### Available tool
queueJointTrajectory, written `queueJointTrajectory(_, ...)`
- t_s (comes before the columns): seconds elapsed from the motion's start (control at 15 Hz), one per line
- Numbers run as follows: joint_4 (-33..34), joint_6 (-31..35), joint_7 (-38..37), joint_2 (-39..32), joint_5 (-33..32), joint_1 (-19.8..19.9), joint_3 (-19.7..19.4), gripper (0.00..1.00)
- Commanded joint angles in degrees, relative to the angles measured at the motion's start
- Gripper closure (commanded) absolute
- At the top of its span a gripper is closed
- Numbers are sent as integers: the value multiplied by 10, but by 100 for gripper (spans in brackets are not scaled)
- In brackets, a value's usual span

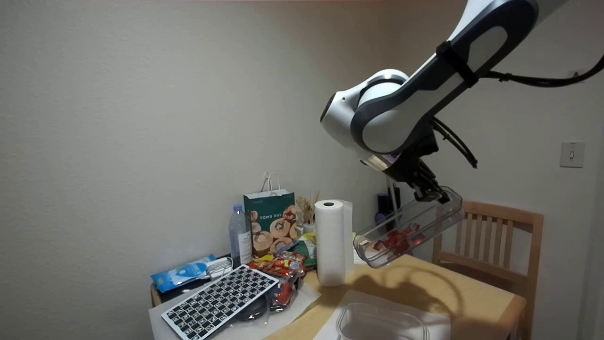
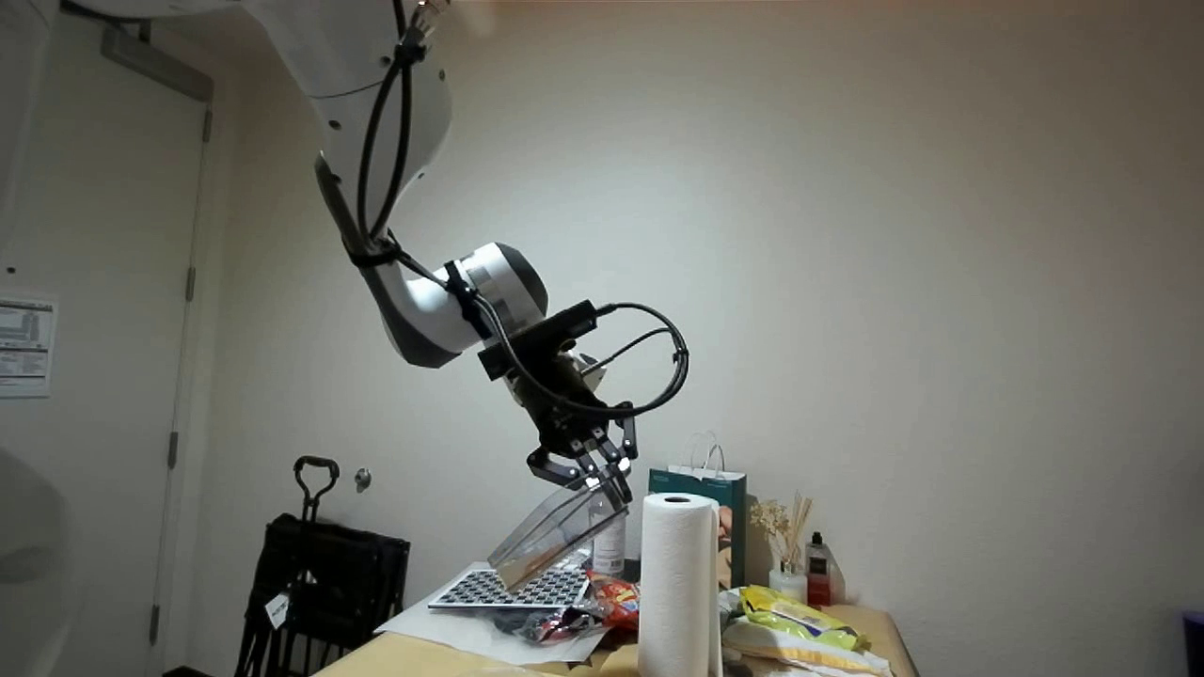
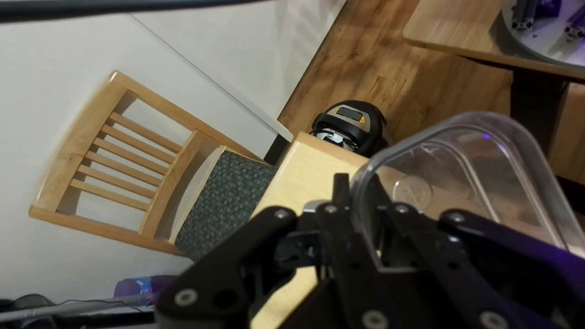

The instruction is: Pick up the bowl and pour it's contents in the bowl

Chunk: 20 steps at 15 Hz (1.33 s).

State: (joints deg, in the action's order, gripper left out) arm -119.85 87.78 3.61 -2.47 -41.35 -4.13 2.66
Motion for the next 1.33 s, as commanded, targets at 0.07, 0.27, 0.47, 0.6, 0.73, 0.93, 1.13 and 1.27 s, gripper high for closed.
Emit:
queueJointTrajectory(0.07, 9, -4, 15, 0, -2, -3, 10, 89)
queueJointTrajectory(0.27, 14, -2, 15, -1, -2, -3, 11, 89)
queueJointTrajectory(0.47, -6, 9, 17, 3, -67, -17, 24, 97)
queueJointTrajectory(0.6, -7, -2, 20, -8, -112, -26, 34, 97)
queueJointTrajectory(0.73, -15, -4, 27, -17, -157, -36, 44, 97)
queueJointTrajectory(0.93, -31, 13, 23, -32, -228, -48, 56, 97)
queueJointTrajectory(1.13, -57, 32, 6, -38, -304, -52, 59, 97)
queueJointTrajectory(1.27, -71, 49, -7, -34, -323, -49, 58, 97)
